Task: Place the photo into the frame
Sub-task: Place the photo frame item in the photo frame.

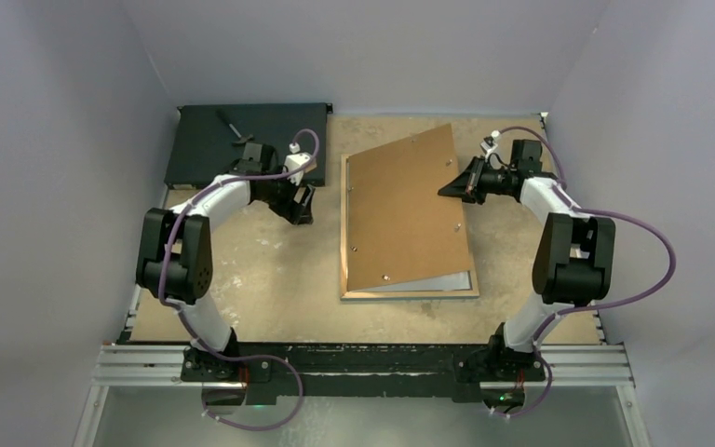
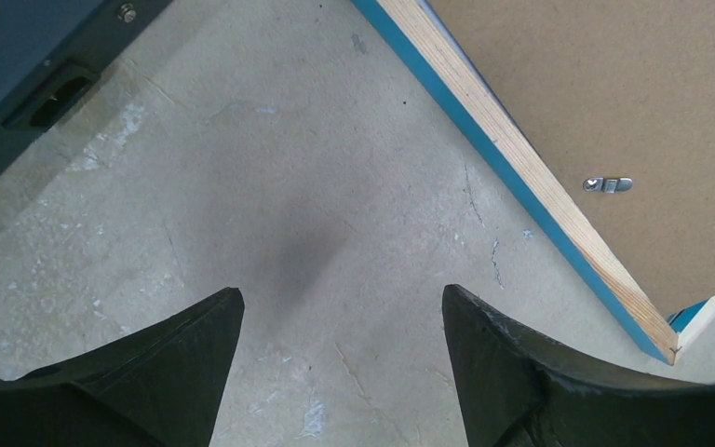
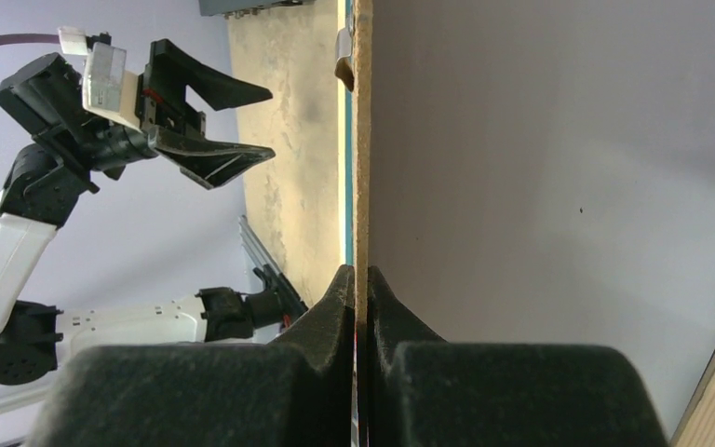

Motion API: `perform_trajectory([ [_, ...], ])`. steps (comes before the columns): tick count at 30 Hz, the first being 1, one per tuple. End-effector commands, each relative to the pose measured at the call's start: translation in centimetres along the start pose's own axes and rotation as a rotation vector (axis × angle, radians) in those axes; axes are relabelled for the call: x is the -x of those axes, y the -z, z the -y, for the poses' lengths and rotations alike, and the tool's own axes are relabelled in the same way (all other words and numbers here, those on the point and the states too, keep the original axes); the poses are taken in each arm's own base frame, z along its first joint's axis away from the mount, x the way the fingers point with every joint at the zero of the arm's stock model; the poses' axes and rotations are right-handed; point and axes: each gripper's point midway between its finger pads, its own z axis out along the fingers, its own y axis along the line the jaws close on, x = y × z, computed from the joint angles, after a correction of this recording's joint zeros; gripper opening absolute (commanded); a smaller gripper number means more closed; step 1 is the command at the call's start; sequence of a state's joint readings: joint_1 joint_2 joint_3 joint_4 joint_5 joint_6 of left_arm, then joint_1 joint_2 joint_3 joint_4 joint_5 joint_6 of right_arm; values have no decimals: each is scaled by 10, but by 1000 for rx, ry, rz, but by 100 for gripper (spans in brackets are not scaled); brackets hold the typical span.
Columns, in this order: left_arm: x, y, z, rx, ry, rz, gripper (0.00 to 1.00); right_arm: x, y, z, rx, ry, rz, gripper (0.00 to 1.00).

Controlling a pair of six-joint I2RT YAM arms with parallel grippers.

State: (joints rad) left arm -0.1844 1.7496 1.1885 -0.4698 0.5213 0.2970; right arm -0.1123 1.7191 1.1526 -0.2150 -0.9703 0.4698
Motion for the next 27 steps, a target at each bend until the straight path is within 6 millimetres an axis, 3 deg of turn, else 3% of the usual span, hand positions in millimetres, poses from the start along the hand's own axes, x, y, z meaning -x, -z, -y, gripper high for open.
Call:
perform_trajectory([
  [1, 10, -6, 2, -25, -12, 48, 76, 3, 1, -11, 48, 77, 2, 0],
  [14, 7, -34, 19, -26, -22, 19, 70, -9, 5, -20, 97, 86, -7, 0],
  [23, 6, -47, 27, -35, -14, 13, 56, -6, 17, -53, 180, 113, -2, 0],
  [27, 5, -48, 27, -39, -14, 13, 52, -3, 20, -58, 178, 124, 7, 0],
])
